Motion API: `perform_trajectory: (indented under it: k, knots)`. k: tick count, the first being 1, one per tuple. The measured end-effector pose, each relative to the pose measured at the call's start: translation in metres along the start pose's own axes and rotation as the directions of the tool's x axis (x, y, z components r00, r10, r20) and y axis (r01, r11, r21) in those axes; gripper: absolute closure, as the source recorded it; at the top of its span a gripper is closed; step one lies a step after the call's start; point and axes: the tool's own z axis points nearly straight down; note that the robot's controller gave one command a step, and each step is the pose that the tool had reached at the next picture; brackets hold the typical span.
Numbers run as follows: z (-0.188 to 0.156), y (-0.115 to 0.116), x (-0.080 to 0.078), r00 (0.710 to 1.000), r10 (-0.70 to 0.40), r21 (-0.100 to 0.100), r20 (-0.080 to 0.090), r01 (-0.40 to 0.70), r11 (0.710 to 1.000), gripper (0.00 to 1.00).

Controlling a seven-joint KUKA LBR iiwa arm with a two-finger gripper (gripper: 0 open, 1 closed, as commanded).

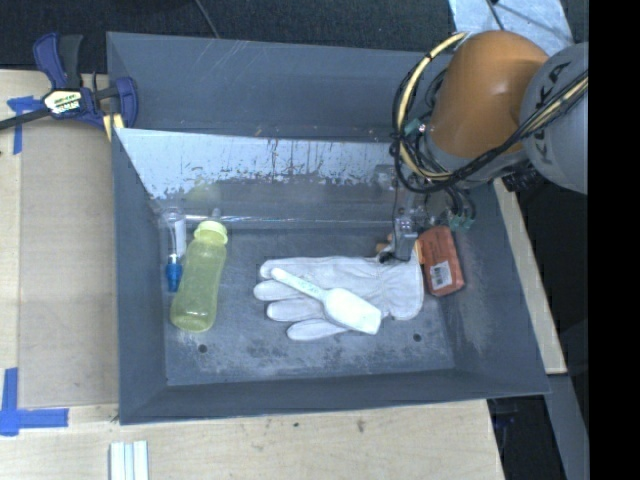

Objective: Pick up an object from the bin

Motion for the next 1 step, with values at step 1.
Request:
perform_trajectory:
  k: [1]
  knots:
    - [0.0411, -0.0143, 0.0167, 1.000, 0.007, 0.000, 0.007, -0.007, 1.000, 0.00]
